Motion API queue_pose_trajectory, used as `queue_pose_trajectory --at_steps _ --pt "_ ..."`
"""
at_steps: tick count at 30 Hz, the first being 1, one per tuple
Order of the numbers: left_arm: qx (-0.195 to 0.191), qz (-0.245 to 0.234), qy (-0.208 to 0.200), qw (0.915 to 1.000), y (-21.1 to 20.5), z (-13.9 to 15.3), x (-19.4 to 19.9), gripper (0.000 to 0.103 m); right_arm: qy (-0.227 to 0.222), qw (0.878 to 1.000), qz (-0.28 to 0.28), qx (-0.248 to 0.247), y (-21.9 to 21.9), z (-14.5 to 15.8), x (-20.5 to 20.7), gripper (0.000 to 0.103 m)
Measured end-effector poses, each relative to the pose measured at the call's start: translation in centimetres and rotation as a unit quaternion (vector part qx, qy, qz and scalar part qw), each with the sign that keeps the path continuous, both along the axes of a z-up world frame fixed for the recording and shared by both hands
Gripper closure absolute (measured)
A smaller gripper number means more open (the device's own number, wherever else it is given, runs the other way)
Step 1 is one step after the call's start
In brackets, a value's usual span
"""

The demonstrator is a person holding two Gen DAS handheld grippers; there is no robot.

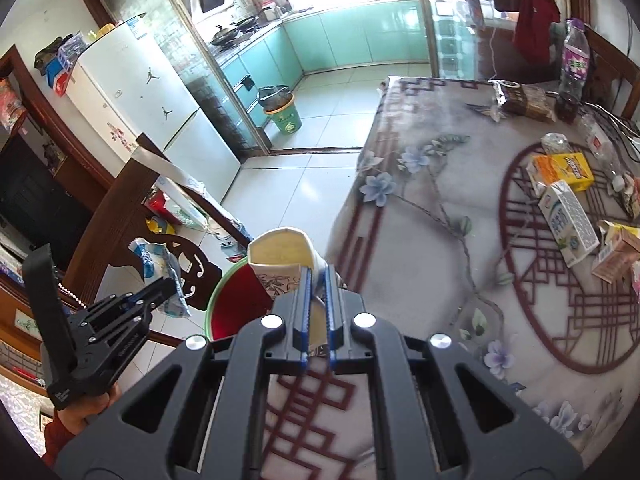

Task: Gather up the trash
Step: 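Carry the bag and cup over the red bucket and release both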

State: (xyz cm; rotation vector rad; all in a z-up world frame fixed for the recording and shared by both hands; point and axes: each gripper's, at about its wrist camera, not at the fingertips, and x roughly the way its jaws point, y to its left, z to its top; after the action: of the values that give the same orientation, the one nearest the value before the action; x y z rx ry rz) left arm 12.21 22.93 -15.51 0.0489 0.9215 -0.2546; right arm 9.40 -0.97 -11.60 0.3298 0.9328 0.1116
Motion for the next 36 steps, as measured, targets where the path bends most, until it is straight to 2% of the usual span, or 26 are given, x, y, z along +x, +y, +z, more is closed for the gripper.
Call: queue_pose_trajectory --at_steps 13,30,32,33,34,35,36 --pt "-0.005 0.04 0.04 0.9984 4.1 -2.4 2.4 0.102 0.004 0.998 0.057 0.015 5.6 -0.8 3.5 0.096" --pt "0.004 0.044 0.044 0.998 4.9 -3.0 4.7 0.1 0.025 0.995 0.093 0.028 8.2 -2.0 5.4 0.096" --pt "0.007 0.043 0.039 0.9983 4.9 -2.7 5.0 0.099 0.026 0.994 0.096 0.036 8.2 -2.1 5.5 0.093" --pt "0.005 0.042 0.037 0.9984 5.0 -2.6 5.1 0.091 0.026 0.994 0.099 0.041 8.3 -2.1 5.5 0.086" --pt "0.007 0.046 0.038 0.9982 5.0 -2.5 5.4 0.077 0.028 0.993 0.102 0.046 8.4 -2.1 5.6 0.059" --pt "0.009 0.053 0.035 0.998 5.1 -2.4 5.5 0.04 0.026 0.994 0.097 0.046 8.4 -2.1 5.6 0.04" --pt "0.004 0.057 0.026 0.998 5.2 -2.1 5.5 0.033 0.017 0.995 0.092 0.044 8.2 -2.0 5.4 0.04"
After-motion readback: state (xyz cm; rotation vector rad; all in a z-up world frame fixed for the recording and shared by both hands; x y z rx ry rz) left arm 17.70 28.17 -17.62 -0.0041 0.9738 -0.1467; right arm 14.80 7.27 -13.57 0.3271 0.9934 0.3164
